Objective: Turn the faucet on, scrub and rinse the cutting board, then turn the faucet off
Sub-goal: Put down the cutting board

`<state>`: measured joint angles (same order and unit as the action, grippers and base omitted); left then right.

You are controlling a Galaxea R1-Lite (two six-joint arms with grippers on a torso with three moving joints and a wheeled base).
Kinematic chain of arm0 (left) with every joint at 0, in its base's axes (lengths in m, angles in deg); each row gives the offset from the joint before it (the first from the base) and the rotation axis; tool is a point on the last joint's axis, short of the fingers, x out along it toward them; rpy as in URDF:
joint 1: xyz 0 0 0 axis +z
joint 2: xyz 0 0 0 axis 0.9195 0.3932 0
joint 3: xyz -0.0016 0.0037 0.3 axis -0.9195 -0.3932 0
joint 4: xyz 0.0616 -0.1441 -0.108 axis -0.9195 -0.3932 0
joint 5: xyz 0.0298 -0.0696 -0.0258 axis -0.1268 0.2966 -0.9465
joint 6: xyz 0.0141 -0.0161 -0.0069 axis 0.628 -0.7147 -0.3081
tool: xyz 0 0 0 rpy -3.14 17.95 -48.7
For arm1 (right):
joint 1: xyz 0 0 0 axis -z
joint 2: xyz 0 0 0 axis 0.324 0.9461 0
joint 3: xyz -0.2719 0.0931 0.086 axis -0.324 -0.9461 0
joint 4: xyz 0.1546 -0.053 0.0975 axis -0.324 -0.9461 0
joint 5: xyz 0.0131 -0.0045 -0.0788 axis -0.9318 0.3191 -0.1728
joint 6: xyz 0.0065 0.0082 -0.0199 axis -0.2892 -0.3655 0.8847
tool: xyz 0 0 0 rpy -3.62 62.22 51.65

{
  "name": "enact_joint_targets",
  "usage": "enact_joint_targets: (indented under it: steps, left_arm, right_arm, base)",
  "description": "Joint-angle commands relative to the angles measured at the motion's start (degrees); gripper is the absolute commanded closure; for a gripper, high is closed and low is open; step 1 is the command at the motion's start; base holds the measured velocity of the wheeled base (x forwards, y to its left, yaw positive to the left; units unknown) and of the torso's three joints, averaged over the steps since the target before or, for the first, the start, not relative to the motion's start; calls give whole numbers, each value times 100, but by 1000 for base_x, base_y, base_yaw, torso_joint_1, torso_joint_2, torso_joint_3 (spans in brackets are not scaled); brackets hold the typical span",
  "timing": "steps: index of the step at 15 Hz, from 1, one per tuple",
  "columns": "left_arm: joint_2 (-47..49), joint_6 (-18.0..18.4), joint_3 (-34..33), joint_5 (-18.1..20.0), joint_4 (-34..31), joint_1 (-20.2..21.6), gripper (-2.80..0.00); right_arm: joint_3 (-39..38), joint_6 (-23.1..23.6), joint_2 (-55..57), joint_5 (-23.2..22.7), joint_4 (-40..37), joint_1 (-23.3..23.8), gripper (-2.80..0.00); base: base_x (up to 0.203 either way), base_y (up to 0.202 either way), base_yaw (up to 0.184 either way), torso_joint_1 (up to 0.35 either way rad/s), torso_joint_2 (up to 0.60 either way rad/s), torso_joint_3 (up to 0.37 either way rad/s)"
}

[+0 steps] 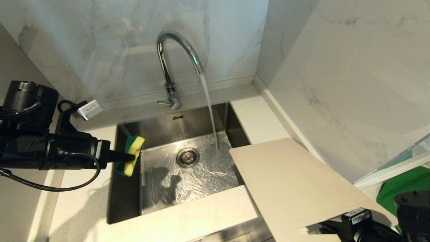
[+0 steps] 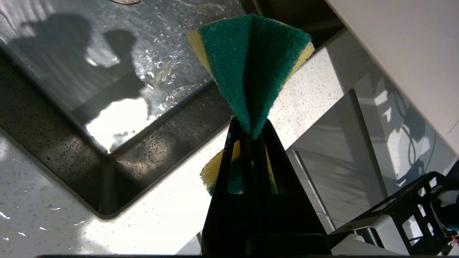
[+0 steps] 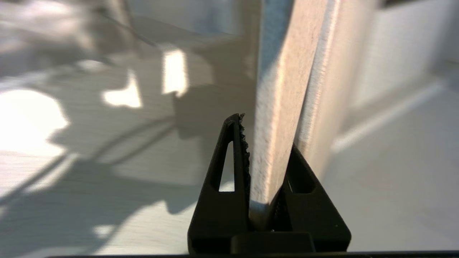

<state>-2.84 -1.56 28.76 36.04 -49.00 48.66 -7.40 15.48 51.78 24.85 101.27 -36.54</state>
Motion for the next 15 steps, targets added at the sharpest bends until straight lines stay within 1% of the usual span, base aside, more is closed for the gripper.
enact_joint_targets:
  steps: [1, 6, 9, 11, 12, 14, 15]
  left_arm:
    - [87, -8, 5, 18, -5, -12, 0]
    - [484, 8, 43, 66, 49, -19, 0]
    - [863, 1, 189, 86, 145, -72, 0]
    - [1004, 1, 294, 83, 184, -160, 0]
    - [1041, 1, 313, 54, 189, -187, 0]
    - [1074, 1, 366, 27, 189, -247, 0]
    - [1098, 1, 366, 21, 187, -255, 0]
  right_arm:
    - [-286, -50, 231, -191, -6, -8, 0]
    - [-284, -75, 972, -817, -13, -11, 0]
    - [-149, -68, 1488, -1189, -3, -18, 0]
    - [-140, -76, 1809, -1288, -7, -45, 0]
    - [-145, -119, 1956, -1379, -12, -41, 0]
    - [-95, -421, 2367, -1772, 6, -31, 0]
    - [-52, -475, 2483, -1853, 10, -29, 0]
  base:
    - [0, 0, 0, 0, 0, 0]
    - [0, 0, 0, 0, 0, 0]
    - [0, 0, 0, 0, 0, 0]
    - [0, 0, 0, 0, 0, 0]
    - [0, 0, 0, 0, 0, 0]
    - [0, 0, 0, 0, 0, 0]
    - [0, 0, 0, 0, 0, 0]
